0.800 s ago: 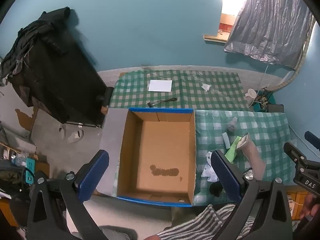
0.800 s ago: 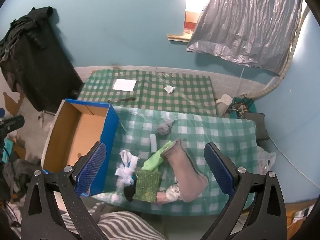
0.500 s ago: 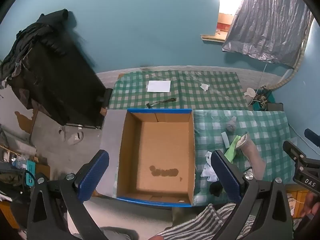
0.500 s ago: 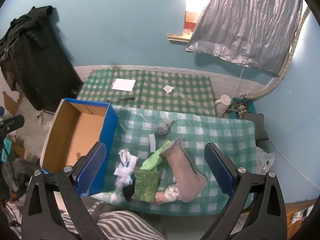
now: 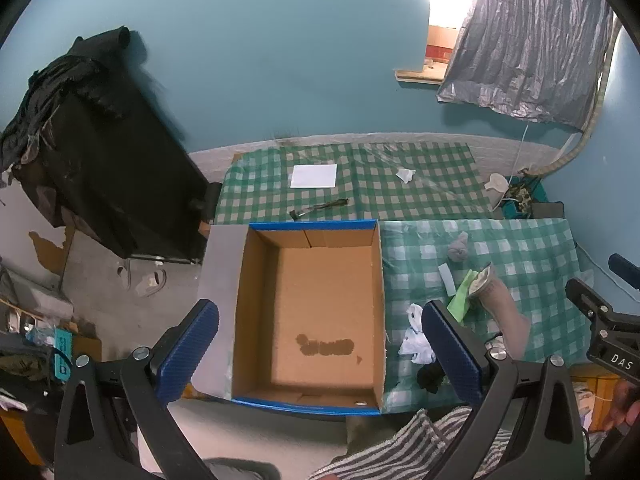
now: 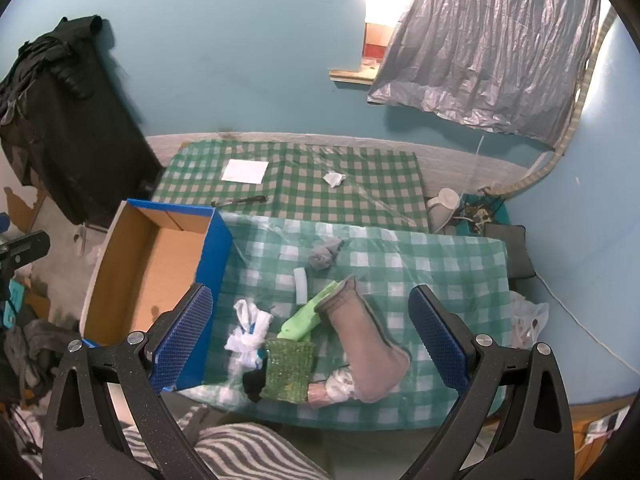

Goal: Organize soft objects

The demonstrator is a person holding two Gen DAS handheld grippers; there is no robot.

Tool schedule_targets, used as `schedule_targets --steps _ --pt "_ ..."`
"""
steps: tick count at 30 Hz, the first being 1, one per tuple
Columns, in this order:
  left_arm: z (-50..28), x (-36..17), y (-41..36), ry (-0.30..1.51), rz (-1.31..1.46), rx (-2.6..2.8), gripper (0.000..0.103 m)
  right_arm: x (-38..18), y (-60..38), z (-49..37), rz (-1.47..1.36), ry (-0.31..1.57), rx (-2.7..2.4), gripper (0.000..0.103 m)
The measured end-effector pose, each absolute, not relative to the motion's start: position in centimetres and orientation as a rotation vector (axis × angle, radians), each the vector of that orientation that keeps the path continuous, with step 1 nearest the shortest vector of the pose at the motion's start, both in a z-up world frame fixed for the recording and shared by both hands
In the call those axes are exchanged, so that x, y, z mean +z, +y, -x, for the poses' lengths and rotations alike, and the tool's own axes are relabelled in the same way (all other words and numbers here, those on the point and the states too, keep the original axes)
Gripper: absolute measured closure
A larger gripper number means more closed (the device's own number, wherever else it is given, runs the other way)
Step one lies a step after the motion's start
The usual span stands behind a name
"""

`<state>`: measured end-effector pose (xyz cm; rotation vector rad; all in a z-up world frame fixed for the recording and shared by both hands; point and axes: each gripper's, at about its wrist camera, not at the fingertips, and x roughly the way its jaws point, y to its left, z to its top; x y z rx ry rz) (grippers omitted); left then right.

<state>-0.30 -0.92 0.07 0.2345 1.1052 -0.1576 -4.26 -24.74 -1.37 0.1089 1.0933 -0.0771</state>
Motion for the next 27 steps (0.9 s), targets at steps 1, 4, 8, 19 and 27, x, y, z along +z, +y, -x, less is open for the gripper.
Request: schedule_targets --steps 1,4,8,19,27 --pt "0.35 0.07 -1.01 1.103 -0.236 -0.157 0.000 -1.35 -24.76 4.29 -0.109 1.092 -0.077 0.005" --pt "0.31 0.20 -1.15 1.105 -0.229 -0.161 0.006 -1.29 -24.82 4.30 -0.108 1.092 -0.077 0.005" --pt "0.41 0.22 -1.22 1.108 -0.227 -0.168 0.008 -1.10 -25.12 4.37 -0.113 1.094 -0.076 0.005" --pt "0.27 0.20 -1.21 1.110 -0.224 -0.167 0.008 -1.09 -25.12 4.40 -0.114 1.093 -0.077 0.005" --pt "0.57 0.11 -1.38 1.104 -0.229 -0.174 0.008 -1.01 -25.34 4.54 -0.115 1.096 -0.076 0.005"
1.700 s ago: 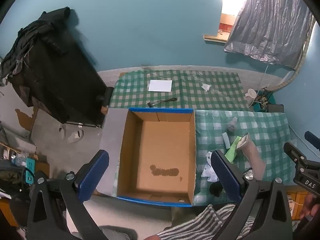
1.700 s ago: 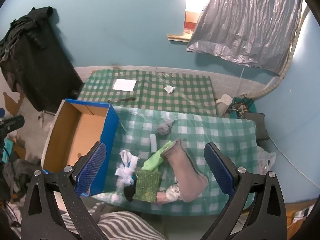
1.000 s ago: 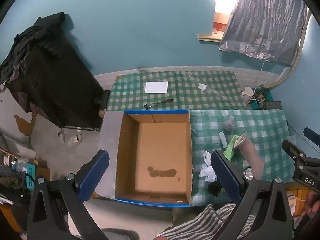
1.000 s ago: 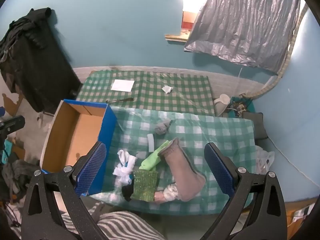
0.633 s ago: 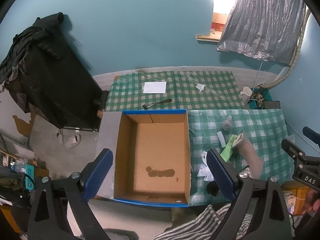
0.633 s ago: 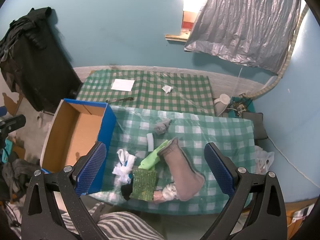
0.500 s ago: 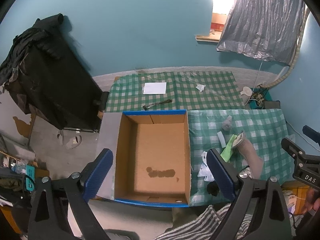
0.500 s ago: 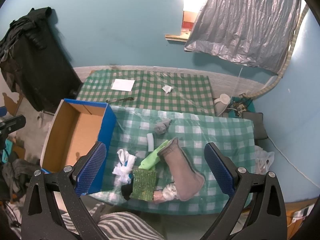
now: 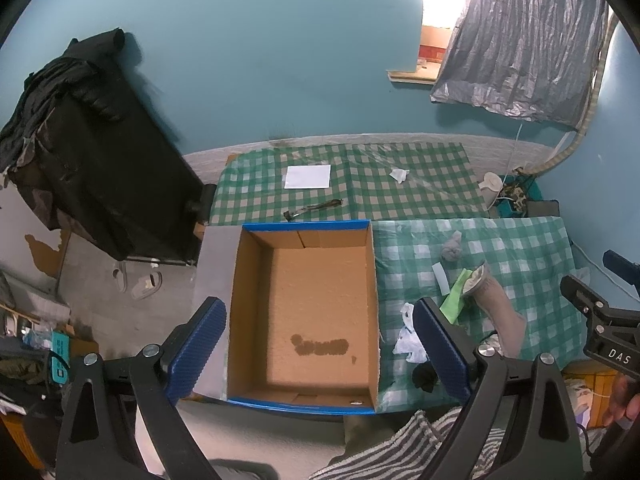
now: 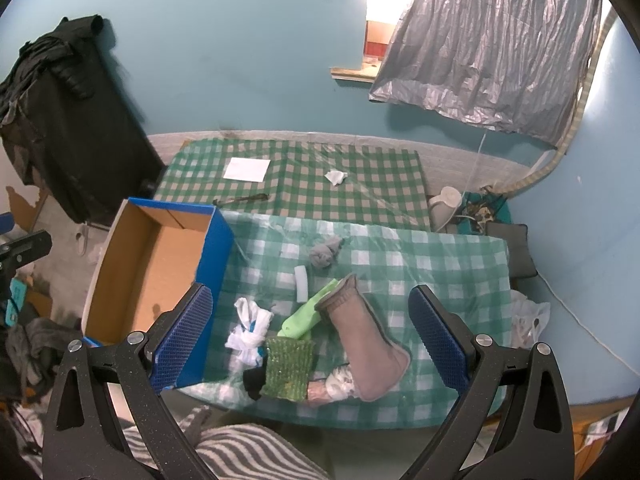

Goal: Organize soft objects

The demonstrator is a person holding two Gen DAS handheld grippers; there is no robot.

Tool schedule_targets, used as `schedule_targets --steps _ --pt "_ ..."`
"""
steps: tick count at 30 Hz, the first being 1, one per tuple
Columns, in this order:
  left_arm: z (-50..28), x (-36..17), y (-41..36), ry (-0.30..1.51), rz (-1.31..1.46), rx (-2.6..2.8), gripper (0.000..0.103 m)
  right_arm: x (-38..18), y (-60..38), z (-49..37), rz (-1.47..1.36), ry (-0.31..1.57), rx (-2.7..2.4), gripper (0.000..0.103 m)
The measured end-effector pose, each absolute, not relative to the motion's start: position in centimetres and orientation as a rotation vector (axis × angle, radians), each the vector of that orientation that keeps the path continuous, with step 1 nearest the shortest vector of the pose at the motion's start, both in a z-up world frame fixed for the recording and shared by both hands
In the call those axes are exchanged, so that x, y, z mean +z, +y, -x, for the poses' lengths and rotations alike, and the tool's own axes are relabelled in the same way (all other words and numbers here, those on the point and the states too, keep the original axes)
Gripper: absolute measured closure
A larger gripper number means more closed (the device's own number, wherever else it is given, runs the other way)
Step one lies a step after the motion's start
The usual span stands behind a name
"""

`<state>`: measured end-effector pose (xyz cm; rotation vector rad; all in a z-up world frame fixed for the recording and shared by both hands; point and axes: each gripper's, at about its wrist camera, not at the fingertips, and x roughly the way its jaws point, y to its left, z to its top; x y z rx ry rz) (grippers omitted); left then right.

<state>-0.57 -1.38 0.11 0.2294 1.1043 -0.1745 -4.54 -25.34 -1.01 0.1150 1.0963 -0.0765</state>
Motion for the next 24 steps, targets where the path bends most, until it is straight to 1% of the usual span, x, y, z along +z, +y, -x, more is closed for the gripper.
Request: schedule_targets --steps 24 --pt "0.6 0.0 -2.4 1.105 -0.238 -0.192 0.008 -1.5 -26.0 4.6 -0.114 1.101 -0.077 0.005"
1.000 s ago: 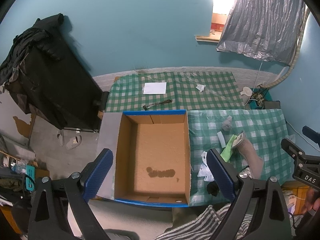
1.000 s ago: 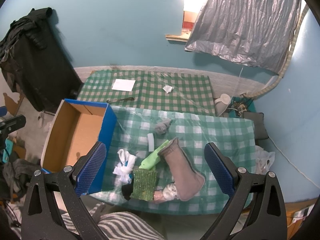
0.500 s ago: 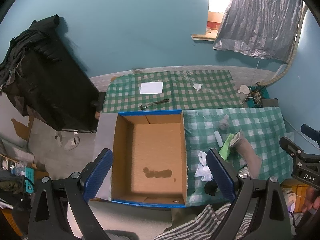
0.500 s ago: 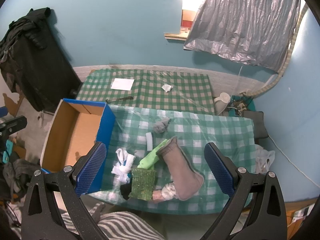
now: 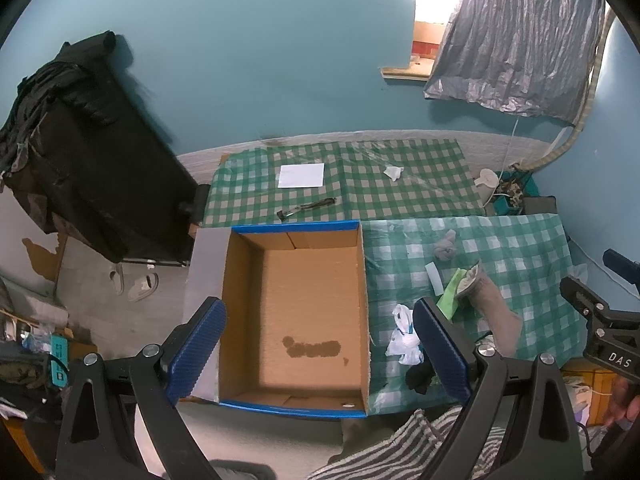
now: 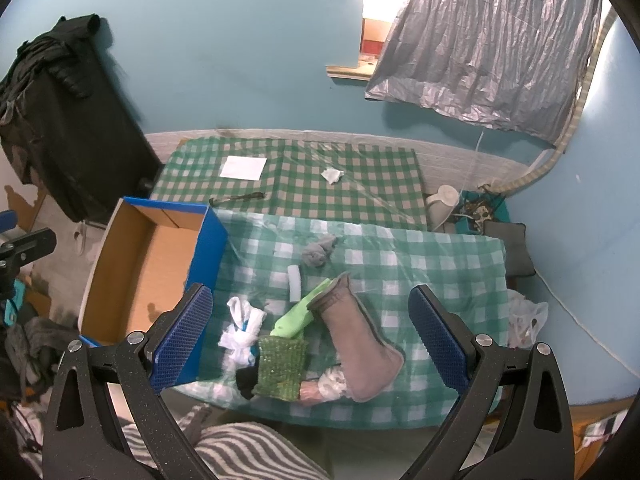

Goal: Organize soft objects

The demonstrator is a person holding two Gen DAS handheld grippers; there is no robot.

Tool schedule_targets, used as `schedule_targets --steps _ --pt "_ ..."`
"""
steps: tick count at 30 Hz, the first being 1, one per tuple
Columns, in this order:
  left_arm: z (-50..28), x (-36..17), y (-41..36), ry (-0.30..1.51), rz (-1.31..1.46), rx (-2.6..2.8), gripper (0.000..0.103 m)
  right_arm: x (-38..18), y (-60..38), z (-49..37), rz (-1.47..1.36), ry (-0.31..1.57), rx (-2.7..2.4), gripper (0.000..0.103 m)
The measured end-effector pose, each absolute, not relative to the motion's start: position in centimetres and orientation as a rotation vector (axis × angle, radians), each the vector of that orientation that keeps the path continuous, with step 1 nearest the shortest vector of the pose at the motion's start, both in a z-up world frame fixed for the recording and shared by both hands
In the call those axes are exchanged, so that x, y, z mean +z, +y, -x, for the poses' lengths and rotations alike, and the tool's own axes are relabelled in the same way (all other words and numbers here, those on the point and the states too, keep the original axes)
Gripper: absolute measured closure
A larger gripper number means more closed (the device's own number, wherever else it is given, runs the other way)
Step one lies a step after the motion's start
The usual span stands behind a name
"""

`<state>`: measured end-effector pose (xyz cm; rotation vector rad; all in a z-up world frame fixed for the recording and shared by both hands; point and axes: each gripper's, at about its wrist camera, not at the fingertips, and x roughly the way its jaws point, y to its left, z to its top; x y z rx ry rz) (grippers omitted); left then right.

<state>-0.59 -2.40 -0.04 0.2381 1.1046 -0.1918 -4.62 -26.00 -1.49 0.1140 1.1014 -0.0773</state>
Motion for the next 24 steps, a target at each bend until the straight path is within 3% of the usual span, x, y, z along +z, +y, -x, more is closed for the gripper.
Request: schedule_targets --steps 24 --pt "-0.6 -2.7 -4.6 1.156 -0.261 -0.207 0.008 -3.5 -28.2 4.3 -0.099 1.133 -0.049 0.005"
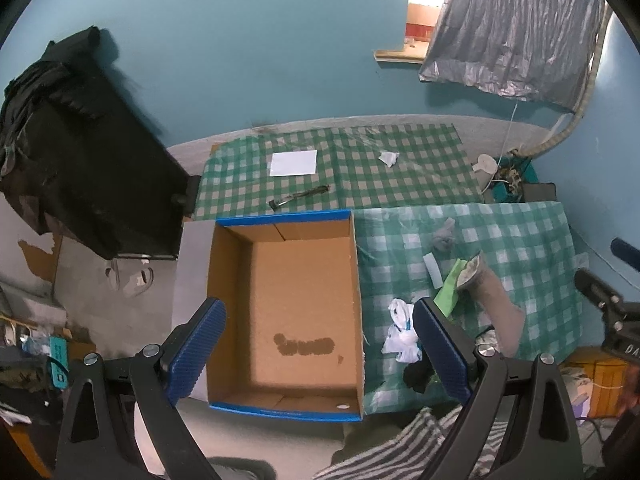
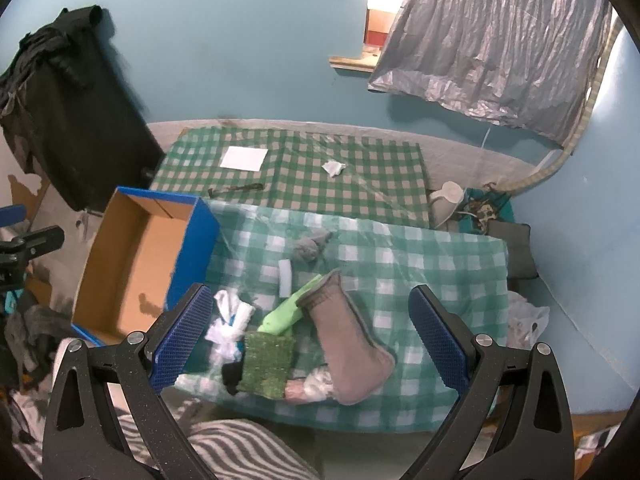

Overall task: Organize soft objects
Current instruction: 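Lower the left tool onto the white plastic bag while the right tool lowers onto the grey slipper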

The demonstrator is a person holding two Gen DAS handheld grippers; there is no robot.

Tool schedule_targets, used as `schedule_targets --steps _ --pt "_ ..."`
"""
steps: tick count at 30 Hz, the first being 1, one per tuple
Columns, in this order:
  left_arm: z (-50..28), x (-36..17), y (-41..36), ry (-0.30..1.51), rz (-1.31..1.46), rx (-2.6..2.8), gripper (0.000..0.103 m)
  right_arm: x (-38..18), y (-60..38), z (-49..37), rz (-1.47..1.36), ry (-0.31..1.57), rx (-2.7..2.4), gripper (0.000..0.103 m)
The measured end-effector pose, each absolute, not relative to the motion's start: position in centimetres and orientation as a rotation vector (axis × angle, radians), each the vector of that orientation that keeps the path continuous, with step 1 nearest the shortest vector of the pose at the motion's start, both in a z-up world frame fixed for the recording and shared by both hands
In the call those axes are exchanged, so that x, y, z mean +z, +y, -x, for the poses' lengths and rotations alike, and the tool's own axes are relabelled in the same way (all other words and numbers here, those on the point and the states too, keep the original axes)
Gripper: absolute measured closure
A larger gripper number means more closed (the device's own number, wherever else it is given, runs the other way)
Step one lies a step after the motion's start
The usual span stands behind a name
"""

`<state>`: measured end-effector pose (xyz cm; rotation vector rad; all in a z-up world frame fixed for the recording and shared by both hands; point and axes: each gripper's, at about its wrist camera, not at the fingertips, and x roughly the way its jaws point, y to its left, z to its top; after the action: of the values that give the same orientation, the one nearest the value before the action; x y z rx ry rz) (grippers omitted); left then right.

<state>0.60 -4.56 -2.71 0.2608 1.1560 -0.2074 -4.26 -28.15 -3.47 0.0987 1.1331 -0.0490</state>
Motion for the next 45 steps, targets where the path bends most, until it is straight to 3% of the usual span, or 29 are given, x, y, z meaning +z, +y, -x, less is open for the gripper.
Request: schedule_targets --steps 8,45 --pt "-1.6 -4.2 -5.3 1.168 -0.264 -0.245 0.008 -5.5 -31.2 4.1 -0.100 1.168 -0.031 0.005" --pt "-1.2 -21.6 -15.6 1.408 -0.349 -0.386 0.008 -17.2 -36.2 3.3 -0.133 1.325 0.091 0.005"
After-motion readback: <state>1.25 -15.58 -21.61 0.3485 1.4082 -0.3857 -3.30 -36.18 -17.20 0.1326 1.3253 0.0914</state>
